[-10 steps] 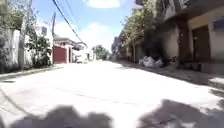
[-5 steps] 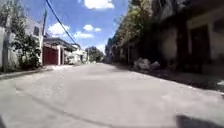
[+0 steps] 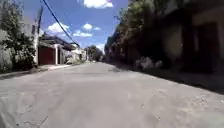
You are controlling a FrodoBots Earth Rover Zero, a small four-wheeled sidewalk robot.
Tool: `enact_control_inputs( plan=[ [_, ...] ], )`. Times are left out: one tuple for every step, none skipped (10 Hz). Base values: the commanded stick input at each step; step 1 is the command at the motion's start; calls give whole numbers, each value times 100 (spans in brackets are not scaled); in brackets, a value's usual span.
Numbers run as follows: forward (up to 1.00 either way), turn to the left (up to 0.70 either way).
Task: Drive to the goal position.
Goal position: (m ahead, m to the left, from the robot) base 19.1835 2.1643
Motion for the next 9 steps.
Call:
enact_control_inputs(
  plan=[
    [100,0],
    [100,0],
    [100,0],
    [100,0],
    [100,0],
    [100,0],
    [100,0],
    [100,0],
    [100,0]
  ],
)
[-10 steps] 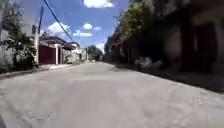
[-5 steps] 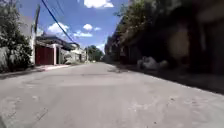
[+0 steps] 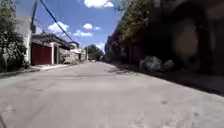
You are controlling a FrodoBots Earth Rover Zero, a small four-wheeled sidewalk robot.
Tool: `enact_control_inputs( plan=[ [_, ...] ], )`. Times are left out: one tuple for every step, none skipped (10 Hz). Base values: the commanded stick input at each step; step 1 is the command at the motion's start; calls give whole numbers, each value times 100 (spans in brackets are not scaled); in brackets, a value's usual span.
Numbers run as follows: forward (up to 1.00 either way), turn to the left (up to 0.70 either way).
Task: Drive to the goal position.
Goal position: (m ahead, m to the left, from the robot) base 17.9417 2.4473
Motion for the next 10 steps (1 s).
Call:
enact_control_inputs(
  plan=[
    [100,0],
    [100,0],
    [100,0],
    [100,0],
    [100,0],
    [100,0],
    [100,0],
    [100,0],
    [100,0],
    [100,0]
  ],
)
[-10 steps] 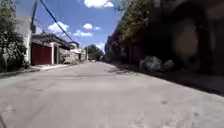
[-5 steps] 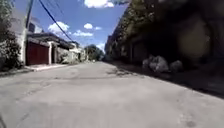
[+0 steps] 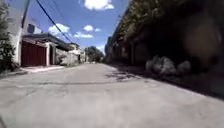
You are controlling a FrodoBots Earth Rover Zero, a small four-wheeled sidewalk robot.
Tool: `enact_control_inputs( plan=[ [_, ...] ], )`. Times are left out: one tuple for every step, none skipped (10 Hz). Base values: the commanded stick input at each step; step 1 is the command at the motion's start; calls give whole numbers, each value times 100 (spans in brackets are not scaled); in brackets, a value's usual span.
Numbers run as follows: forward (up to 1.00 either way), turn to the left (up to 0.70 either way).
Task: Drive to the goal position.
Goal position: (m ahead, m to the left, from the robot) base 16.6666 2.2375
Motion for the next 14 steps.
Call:
enact_control_inputs(
  plan=[
    [100,0],
    [100,0],
    [100,0],
    [100,0],
    [100,0],
    [100,0],
    [100,0],
    [100,0],
    [100,0],
    [100,0],
    [100,0],
    [100,0],
    [100,0],
    [100,0]
  ],
)
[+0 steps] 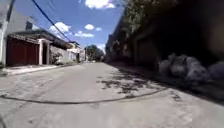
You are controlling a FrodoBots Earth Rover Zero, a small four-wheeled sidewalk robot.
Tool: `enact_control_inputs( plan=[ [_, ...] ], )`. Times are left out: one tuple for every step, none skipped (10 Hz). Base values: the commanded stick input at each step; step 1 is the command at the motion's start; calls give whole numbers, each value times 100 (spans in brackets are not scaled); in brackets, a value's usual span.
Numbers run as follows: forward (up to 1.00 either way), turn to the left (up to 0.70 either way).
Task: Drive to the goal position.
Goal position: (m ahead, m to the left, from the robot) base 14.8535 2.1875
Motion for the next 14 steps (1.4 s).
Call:
enact_control_inputs(
  plan=[
    [100,0],
    [100,0],
    [100,0],
    [100,0],
    [100,0],
    [100,0],
    [100,0],
    [100,0],
    [100,0],
    [100,1],
    [100,11],
    [100,38],
    [100,39],
    [100,38]
  ],
)
